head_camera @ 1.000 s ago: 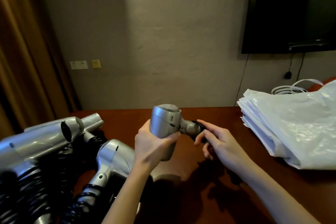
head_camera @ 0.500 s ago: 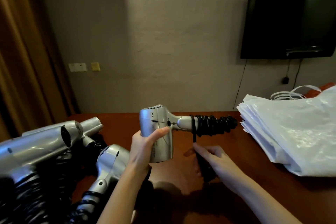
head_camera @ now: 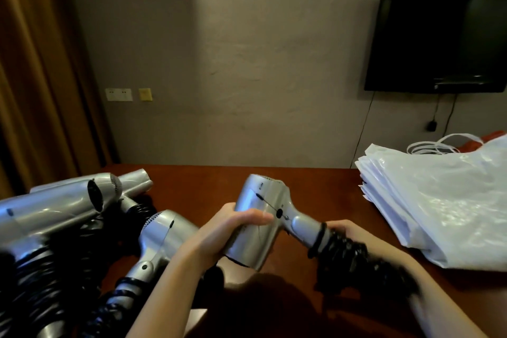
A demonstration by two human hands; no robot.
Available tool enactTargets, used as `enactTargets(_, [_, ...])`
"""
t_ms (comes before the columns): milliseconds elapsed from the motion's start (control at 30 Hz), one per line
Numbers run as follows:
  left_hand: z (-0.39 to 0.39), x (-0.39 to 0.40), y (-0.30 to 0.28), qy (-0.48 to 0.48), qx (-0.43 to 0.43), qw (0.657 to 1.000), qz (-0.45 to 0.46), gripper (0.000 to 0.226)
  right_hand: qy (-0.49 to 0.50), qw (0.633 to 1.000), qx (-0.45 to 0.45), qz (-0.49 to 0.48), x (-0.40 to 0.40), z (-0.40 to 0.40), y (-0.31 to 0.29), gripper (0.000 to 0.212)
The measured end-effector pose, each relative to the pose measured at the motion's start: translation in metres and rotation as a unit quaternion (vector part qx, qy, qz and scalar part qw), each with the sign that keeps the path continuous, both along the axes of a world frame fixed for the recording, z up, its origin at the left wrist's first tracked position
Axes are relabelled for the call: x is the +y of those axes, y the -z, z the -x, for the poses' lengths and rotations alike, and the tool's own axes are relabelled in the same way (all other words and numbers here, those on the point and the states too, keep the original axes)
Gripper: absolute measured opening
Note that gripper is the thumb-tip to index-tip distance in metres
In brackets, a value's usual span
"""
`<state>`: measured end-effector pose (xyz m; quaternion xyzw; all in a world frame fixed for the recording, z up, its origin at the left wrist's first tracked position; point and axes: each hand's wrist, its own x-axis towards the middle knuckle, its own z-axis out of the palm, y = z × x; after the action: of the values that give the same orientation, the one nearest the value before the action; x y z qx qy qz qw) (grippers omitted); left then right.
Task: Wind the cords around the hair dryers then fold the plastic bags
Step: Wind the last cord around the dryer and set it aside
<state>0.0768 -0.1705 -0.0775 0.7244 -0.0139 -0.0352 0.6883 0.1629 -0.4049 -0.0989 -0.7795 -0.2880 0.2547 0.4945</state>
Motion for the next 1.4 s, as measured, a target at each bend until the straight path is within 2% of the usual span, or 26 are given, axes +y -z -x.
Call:
enactTargets(67, [-0.001,-0.004,0.001,0.004,0.005,0.999,-0.033,0.067,0.000,0.998,-0.056,0.026,-0.010,-0.007,0.000,0.006])
enactTargets(167, [-0.003,-0.013,0.005,-0.022,0.015,0.997,-0.068,0.074,0.023,0.994,-0.102,0.029,-0.017,-0.014,0.001,0.026])
enactTargets(233, [-0.006,-0.017,0.007,-0.043,0.028,0.995,-0.089,0.077,0.046,0.992,-0.116,0.022,-0.017,-0.017,0.001,0.029])
enactTargets(300, [-0.009,-0.019,0.009,-0.061,0.029,0.993,-0.095,0.078,0.078,0.991,-0.110,-0.011,-0.018,-0.021,-0.001,0.030])
enactTargets(400, [-0.012,-0.022,0.012,-0.107,0.026,0.987,-0.119,0.083,0.130,0.981,-0.040,-0.137,-0.014,-0.013,-0.011,0.041])
enactTargets(533, [-0.019,-0.020,0.017,-0.191,-0.007,0.964,-0.187,0.099,0.108,0.984,-0.133,-0.050,0.007,0.005,-0.014,0.067])
enactTargets(600, [-0.019,-0.018,0.017,-0.225,-0.041,0.948,-0.223,0.093,0.103,0.979,-0.174,-0.001,0.016,0.011,-0.011,0.071])
enactTargets(700, [-0.020,-0.021,0.018,-0.225,-0.069,0.932,-0.275,0.079,0.125,0.967,-0.217,0.037,0.019,0.011,-0.005,0.073])
enactTargets(800, [-0.021,-0.026,0.014,-0.213,-0.087,0.913,-0.338,0.079,0.168,0.962,-0.204,0.068,0.023,0.009,0.002,0.071])
enactTargets(933, [-0.020,-0.008,-0.007,-0.150,-0.092,0.896,-0.407,0.082,0.225,0.952,-0.188,0.084,0.049,0.004,-0.005,0.073])
enactTargets(1233, [-0.032,0.087,-0.027,-0.163,-0.057,0.795,-0.582,0.049,0.285,0.952,-0.107,-0.033,0.217,-0.023,-0.024,0.063])
enactTargets(1333, [-0.034,0.101,-0.016,-0.132,-0.010,0.794,-0.594,0.041,0.296,0.951,-0.085,-0.030,0.247,-0.027,-0.010,0.062])
enactTargets(1400, [-0.037,0.106,-0.007,-0.105,0.028,0.800,-0.590,0.038,0.269,0.961,-0.057,-0.012,0.251,-0.029,0.005,0.067])
